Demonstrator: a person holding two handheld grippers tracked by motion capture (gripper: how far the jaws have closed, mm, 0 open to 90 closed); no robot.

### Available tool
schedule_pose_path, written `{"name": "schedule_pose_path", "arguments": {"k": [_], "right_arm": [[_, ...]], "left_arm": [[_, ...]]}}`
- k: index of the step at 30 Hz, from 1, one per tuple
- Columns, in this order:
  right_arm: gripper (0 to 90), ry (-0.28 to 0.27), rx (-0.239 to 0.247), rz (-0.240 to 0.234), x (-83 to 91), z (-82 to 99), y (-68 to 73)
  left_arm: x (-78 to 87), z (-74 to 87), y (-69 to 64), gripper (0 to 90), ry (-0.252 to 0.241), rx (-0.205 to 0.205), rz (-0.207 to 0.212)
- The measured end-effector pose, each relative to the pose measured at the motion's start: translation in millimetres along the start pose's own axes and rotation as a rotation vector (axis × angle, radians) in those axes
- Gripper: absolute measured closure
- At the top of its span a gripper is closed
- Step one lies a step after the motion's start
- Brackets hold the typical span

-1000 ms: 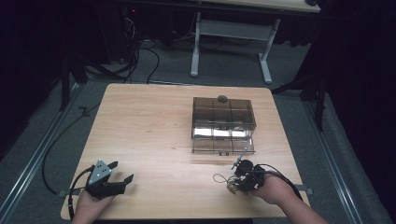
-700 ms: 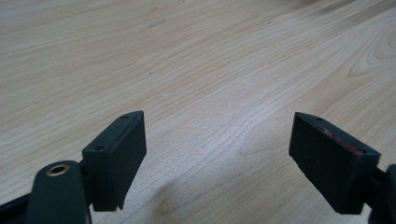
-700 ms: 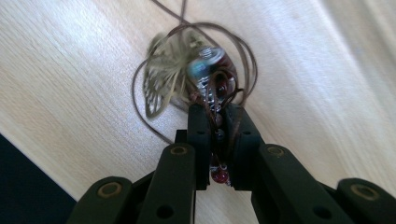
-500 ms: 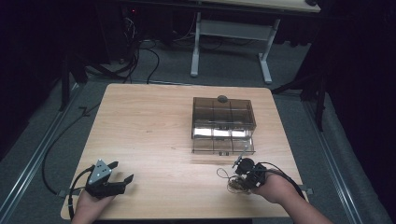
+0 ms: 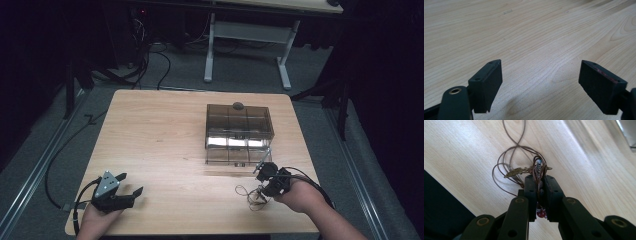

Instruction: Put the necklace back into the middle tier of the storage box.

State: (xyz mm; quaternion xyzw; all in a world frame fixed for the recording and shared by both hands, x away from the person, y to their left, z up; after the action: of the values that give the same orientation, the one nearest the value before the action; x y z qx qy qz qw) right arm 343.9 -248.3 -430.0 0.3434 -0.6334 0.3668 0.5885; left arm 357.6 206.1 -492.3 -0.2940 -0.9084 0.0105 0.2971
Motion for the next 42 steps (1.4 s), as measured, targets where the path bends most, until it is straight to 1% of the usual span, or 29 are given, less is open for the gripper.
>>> {"name": "schedule_pose_path", "arguments": {"k": [5,10,13,16,17,19,21,22,25,26,28,30,31,32,34,35,36,37,39,40,41,42], "right_arm": [[82.4,0.001,-0.004,-0.014,-2.6,0.0,2.1],[82.4,-0.006,0.001,-0.004,8.9,-2.6,0.9],[82.4,0.001,-0.002,-0.008,10.0,-2.3,0.9],[82.3,-0.001,-0.007,-0.016,3.3,-1.8,2.1],[82.3,-0.006,-0.016,-0.026,-0.7,-2.4,4.3],[82.2,-0.011,-0.012,-0.023,-8.0,-3.7,6.9],[82.1,0.004,-0.002,-0.012,-20.0,-4.5,10.7],[82.1,0.011,-0.004,-0.014,-24.6,-4.6,12.4],[81.4,0.01,-0.007,-0.015,-33.8,-5.0,15.4],[80.6,0.007,0.004,-0.012,-35.8,-5.2,16.4],[71.4,0.002,0.001,-0.019,-36.3,-5.7,18.5],[56.8,-0.023,0.001,-0.041,-33.1,-6.0,19.2],[48.2,-0.027,-0.001,-0.037,-31.4,-5.4,18.3],[41.3,-0.032,-0.018,-0.036,-30.8,-5.1,17.7],[28.7,-0.029,-0.044,-0.059,-32.4,-4.2,18.7],[23.3,-0.022,-0.056,-0.062,-35.0,-4.0,19.6],[23.3,-0.022,-0.056,-0.062,-35.0,-4.0,19.6],[18.9,0.002,-0.052,-0.051,-43.8,-3.2,22.9],[16.8,0.032,-0.04,-0.046,-51.6,-2.2,24.6],[17.4,0.023,-0.039,-0.042,-52.6,-3.0,25.0],[24.5,0.003,-0.033,-0.034,-51.5,-4.3,25.4],[38.5,-0.011,-0.027,-0.033,-48.4,-5.6,26.6]], "left_arm": [[0.0,0.0,0.0,19.7,0.0,-0.001,0.0],[-0.1,-0.1,0.2,19.8,-0.002,-0.004,-0.002],[-0.2,0.0,0.0,19.8,-0.001,-0.003,0.0],[0.0,0.0,-0.1,19.8,0.0,-0.002,0.0],[-0.1,0.0,0.0,19.8,0.0,-0.002,-0.001],[-0.1,0.0,-0.1,19.8,0.001,-0.001,0.0],[0.0,0.1,-0.1,19.8,0.0,-0.001,-0.001],[0.0,0.1,-0.2,19.8,0.001,-0.001,0.0],[0.0,0.4,-0.4,19.8,0.004,-0.001,0.0],[0.0,0.3,-0.2,19.8,0.004,-0.001,-0.001],[-0.2,0.3,-0.1,19.8,0.004,-0.001,-0.002],[-0.2,0.3,-0.1,19.9,0.004,-0.001,-0.002],[-0.1,0.3,-0.1,19.9,0.005,-0.001,-0.002],[-0.2,0.3,-0.1,19.9,0.004,-0.001,-0.003],[-0.2,0.4,-0.1,20.0,0.007,-0.001,-0.002],[-0.2,0.4,-0.1,20.0,0.007,-0.001,-0.001],[-0.2,0.4,-0.1,20.0,0.007,-0.001,-0.001],[-0.1,0.4,-0.2,20.1,0.005,-0.002,-0.001],[-0.1,0.6,-0.5,20.0,0.006,-0.002,-0.001],[0.0,0.7,-0.5,20.1,0.008,-0.002,-0.001],[-0.1,0.7,-0.5,20.1,0.007,-0.002,-0.002],[-0.1,0.6,-0.4,20.1,0.008,-0.002,-0.002]]}}
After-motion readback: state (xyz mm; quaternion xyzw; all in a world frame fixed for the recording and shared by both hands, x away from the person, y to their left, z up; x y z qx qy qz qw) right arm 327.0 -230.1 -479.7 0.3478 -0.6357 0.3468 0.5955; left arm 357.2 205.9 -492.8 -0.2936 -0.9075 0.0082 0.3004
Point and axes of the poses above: each handheld gripper's, and its own axes: x roughly backward along the jaws, z roughly out of its underside, y roughly to its left, the point moved 6 cm from there along -x, roughly forward along the jaws, and after that the axes turned 13 degrees about x, right-handed, at the moved point
